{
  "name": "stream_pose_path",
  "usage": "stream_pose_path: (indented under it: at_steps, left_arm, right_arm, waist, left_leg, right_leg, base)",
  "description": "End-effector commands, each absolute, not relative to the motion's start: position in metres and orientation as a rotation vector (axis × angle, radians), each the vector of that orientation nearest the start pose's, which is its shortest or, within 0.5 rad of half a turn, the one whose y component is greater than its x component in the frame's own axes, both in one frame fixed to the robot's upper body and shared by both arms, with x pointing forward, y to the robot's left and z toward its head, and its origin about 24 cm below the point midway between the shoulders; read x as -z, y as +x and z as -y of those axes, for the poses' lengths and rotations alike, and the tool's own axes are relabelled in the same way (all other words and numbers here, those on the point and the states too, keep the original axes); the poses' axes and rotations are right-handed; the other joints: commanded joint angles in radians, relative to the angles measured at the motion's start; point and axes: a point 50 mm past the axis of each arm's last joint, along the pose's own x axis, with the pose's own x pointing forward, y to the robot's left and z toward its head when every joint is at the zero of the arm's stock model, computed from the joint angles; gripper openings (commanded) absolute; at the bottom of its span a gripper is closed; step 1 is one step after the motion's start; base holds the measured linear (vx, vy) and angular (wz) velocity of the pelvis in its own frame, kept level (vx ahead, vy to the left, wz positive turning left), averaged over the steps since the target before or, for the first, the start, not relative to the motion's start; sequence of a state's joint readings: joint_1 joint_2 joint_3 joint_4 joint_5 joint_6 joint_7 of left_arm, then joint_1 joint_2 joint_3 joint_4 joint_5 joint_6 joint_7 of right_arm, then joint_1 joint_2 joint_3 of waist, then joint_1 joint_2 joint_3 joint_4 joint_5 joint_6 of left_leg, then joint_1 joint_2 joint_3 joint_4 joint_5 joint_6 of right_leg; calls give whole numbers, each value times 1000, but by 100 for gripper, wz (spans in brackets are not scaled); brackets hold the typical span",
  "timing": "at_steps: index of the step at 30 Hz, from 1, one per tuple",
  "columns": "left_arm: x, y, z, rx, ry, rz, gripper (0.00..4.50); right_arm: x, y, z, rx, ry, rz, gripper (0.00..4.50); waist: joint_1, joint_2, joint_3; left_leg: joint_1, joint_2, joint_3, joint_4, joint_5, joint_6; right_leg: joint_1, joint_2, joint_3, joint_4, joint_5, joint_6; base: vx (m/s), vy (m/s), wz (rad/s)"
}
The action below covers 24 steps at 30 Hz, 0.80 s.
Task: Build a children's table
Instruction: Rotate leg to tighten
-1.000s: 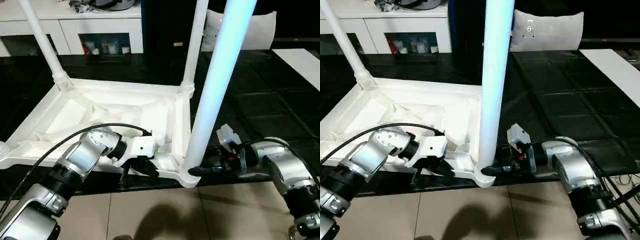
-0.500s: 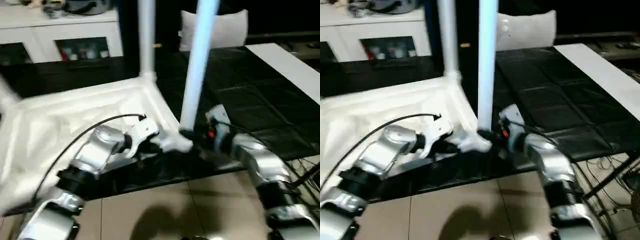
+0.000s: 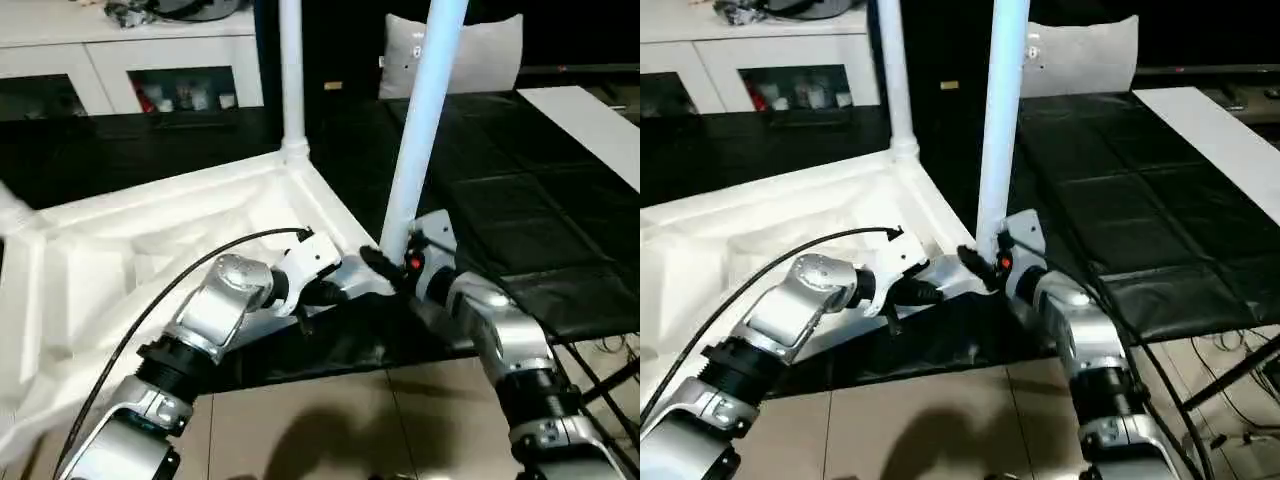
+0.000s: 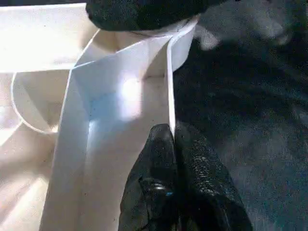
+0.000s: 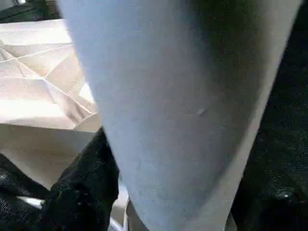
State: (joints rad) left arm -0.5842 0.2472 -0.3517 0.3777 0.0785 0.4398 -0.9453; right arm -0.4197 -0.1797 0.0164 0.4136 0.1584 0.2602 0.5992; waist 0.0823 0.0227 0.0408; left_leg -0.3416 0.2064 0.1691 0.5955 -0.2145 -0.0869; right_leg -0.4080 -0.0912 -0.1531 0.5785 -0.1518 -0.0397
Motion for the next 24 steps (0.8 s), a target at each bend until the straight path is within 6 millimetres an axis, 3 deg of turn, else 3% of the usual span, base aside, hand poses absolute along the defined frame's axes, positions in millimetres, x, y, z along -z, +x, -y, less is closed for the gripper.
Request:
stream_pose_path:
  at_steps: [1,9,10,13,16,21,24]
  left_arm:
    - [-74,324,-81,1164,473,-403,0]
    - [-85,338,-86,1117,569,-245,0]
    - [-85,338,-87,1111,562,-240,43]
    - [-87,333,-87,1139,515,-208,58]
    - [-87,330,-89,1147,490,-203,89]
    - [-90,323,-105,1089,440,-188,101]
    - [-93,315,-115,1075,426,-194,101]
  right_arm:
    - [-47,313,135,-693,57,-255,344]
    - [-41,295,158,-619,22,-260,413]
    - [-41,294,159,-619,17,-261,425]
    - [-45,286,172,-622,32,-267,445]
    - [-49,284,176,-618,34,-266,450]
    - [-59,272,158,-792,16,-215,450]
    - [-60,266,147,-861,46,-226,450]
  waist:
    - [1,-3,-68]
    - [8,-7,-68]
    - [9,-8,-69]
    - [12,-12,-74]
    - [13,-13,-71]
    - [7,-13,-66]
    - [5,-9,-63]
  left_leg:
    - [-4,24,-3,-64,-95,77]
    - [-10,19,-4,-64,-93,68]
    - [-10,21,-4,-63,-83,70]
    - [-15,25,-6,-60,-37,90]
    - [-17,25,-4,-59,-44,99]
    - [-17,21,-2,-61,-81,97]
    - [-14,27,-4,-65,-104,84]
  right_leg:
    - [70,-64,66,-67,-278,-121]
    - [71,-65,62,-73,-319,-74]
    - [72,-65,63,-71,-301,-80]
    - [75,-66,66,-57,-221,-106]
    - [72,-66,65,-56,-211,-128]
    - [69,-63,61,-69,-293,-92]
    - [67,-65,62,-70,-331,-88]
  base:
    - [0,0,0]
    - [0,0,0]
    - [0,0,0]
    - [0,0,0]
    - [0,0,0]
    - [0,0,0]
    - [0,0,0]
